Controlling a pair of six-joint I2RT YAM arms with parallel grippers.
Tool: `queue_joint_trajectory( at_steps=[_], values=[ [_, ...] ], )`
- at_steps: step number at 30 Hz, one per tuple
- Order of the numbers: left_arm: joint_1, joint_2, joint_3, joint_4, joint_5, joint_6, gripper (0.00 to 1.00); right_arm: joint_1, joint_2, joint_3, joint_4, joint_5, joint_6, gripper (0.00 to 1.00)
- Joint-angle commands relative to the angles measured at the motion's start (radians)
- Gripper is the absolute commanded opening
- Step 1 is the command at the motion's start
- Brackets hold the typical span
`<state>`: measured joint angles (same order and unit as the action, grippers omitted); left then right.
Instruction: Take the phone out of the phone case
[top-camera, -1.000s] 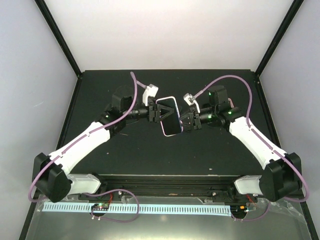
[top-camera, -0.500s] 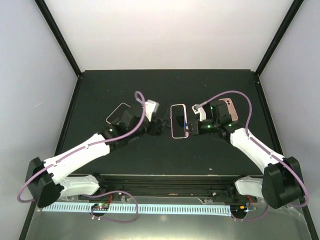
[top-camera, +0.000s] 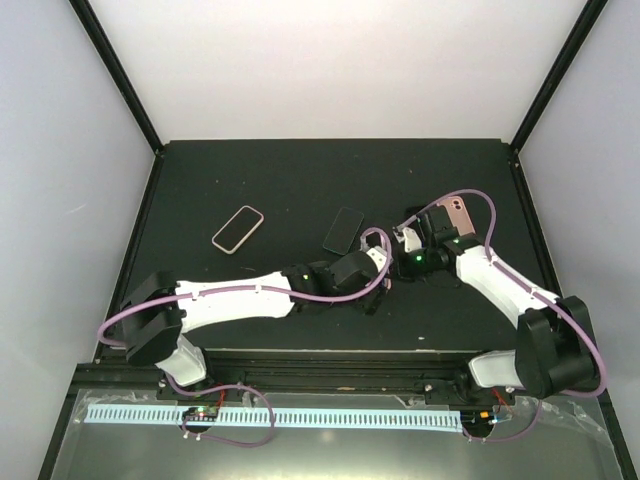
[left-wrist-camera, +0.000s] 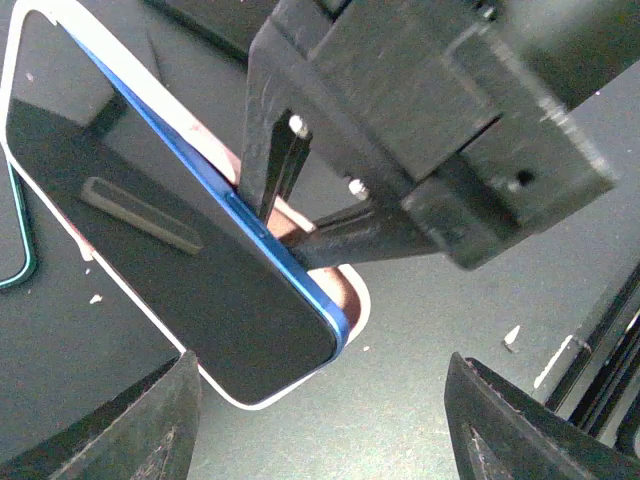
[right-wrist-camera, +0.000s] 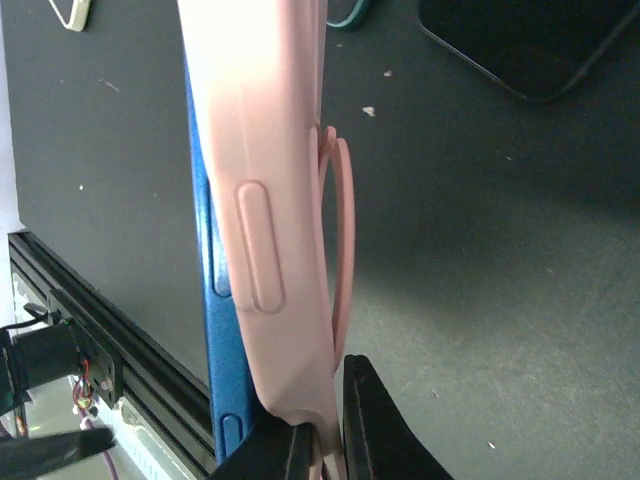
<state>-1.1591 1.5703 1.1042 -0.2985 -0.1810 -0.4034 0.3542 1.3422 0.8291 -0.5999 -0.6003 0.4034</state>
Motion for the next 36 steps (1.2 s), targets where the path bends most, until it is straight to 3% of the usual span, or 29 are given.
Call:
queue_joint_trajectory(
  at_steps=[1, 8, 20, 27, 36],
  values=[
    [-0.021, 0.036, 0.072, -0.009, -0.088, -0.007, 0.69, -0.016, 0.015, -0.003, 0.009, -0.003, 0.039, 0.01],
    [-0.033, 0.1, 0.082, -0.018, -0.167, -0.056, 0.69, -0.017, -0.01, -0.02, 0.03, 0.127, 0.117, 0.01],
    [-0.04, 0.277, 0.223, -0.135, -0.255, -0.026, 0.66, -0.017, 0.007, -0.039, 0.06, 0.101, 0.156, 0.01],
    [-0.043, 0.304, 0.228, -0.134, -0.27, -0.002, 0.7, -0.019, 0.013, -0.035, 0.077, 0.048, 0.191, 0.01],
    [-0.042, 0.308, 0.217, -0.222, -0.425, 0.06, 0.58, -0.02, -0.012, -0.041, 0.071, 0.008, 0.206, 0.01]
  ],
)
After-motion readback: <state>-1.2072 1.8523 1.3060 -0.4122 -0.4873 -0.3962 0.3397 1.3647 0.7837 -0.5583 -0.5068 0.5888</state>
